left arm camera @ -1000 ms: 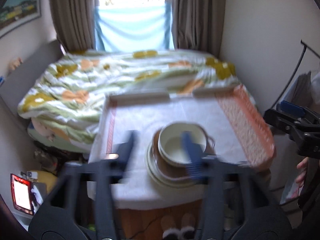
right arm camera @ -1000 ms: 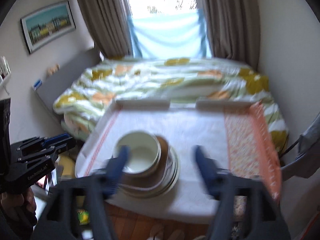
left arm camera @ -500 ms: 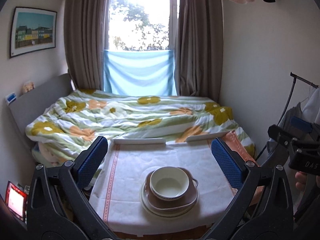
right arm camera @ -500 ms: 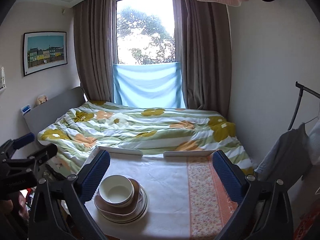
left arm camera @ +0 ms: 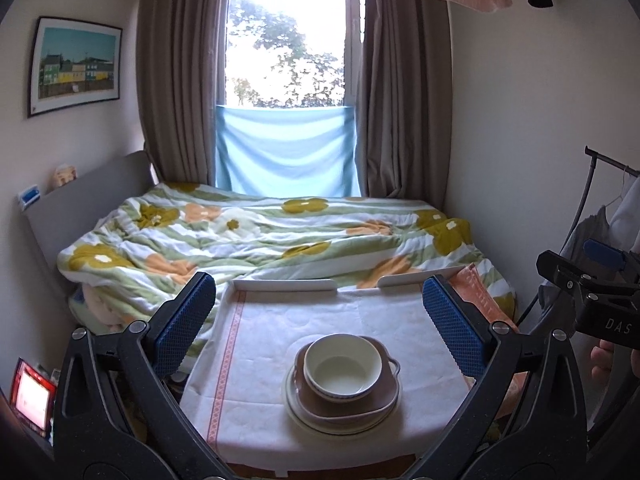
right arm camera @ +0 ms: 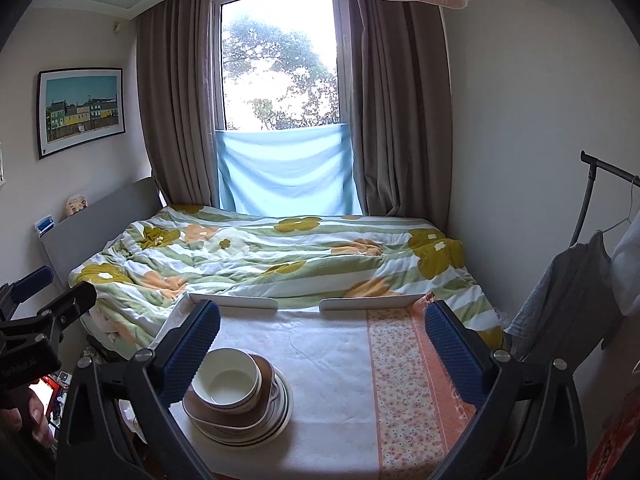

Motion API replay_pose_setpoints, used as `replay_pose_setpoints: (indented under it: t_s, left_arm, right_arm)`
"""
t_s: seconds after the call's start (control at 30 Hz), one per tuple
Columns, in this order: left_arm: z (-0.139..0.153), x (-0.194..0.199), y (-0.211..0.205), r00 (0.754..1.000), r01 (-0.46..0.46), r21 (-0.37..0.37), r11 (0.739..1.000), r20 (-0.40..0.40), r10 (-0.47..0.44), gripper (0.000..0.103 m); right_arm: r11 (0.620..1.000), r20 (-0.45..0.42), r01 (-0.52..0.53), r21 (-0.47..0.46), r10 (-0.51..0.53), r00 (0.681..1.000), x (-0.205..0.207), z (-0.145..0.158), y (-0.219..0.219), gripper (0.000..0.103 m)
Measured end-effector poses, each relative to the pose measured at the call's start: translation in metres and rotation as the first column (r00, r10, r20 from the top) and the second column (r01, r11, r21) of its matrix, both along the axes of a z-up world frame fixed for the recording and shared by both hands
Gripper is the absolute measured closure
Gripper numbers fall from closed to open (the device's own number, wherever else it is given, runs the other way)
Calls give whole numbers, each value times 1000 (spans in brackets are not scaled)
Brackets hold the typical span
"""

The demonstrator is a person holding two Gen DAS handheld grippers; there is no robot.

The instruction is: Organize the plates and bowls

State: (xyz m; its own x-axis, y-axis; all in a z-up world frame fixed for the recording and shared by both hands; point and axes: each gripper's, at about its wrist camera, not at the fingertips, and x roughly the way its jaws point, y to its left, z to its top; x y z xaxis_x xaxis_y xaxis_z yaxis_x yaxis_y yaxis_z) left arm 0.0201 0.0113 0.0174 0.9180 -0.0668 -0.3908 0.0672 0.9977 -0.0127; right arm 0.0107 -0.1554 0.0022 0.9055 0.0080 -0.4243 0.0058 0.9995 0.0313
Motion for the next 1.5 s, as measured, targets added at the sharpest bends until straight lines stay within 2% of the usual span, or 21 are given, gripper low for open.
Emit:
replay_pose_setpoints:
  t_s: [1.5]
  left_arm:
    - [5,-1,-5,1000,11,9,1000,3,-11,0]
  right_arm:
    - [999,3,48,-21,-48,999,-3,2,5,1]
